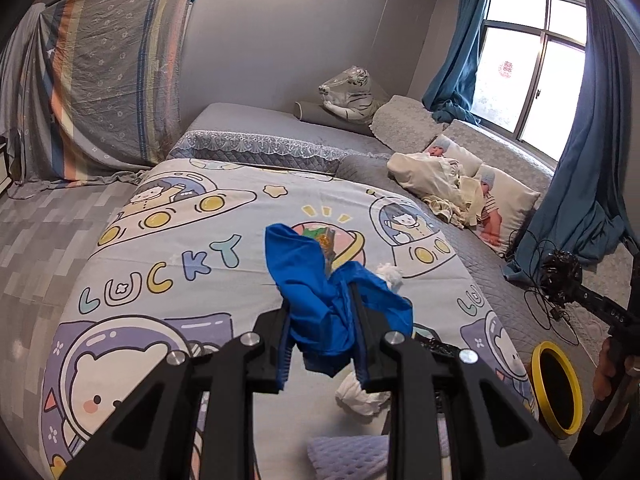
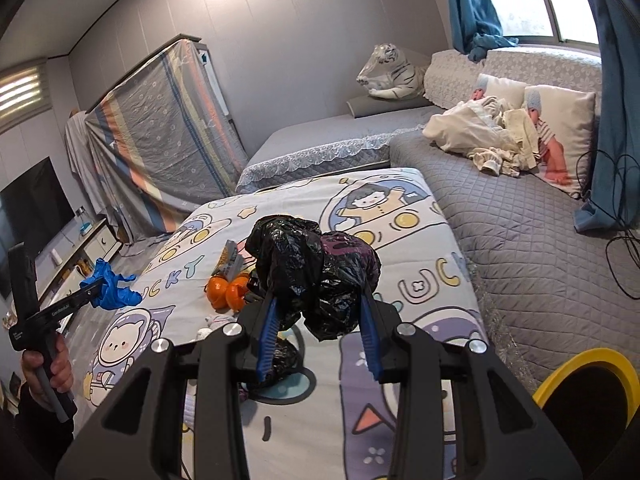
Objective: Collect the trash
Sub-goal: 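Carry the blue glove and black bags in both tools over the yellow bin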
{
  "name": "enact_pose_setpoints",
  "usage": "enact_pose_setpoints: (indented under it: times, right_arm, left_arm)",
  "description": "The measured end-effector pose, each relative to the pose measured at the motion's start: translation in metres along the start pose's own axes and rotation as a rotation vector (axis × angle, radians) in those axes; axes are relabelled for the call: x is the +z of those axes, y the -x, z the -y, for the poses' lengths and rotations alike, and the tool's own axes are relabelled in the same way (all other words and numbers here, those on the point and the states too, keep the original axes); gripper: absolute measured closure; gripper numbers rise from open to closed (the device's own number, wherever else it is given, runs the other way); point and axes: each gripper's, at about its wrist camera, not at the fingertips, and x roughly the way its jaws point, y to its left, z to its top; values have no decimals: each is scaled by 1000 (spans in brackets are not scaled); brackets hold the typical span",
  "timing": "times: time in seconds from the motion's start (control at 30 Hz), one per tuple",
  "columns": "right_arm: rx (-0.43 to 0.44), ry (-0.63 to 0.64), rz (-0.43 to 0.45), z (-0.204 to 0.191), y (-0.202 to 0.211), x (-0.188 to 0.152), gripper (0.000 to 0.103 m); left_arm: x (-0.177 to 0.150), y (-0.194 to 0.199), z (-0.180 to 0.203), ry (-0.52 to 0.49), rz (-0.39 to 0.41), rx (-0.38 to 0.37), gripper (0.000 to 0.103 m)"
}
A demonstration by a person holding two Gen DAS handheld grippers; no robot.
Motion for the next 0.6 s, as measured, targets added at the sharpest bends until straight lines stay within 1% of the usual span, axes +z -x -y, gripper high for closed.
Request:
enact_pose_setpoints:
  times: [0.23, 0.6]
  right_arm:
    - [-48, -39, 39, 35, 26, -3, 69]
    - [-127, -97, 87, 83, 65, -7, 69]
  left_arm:
    - [10, -14, 47, -67, -11, -55, 80]
    - [7, -34, 113, -161, -51, -155, 80]
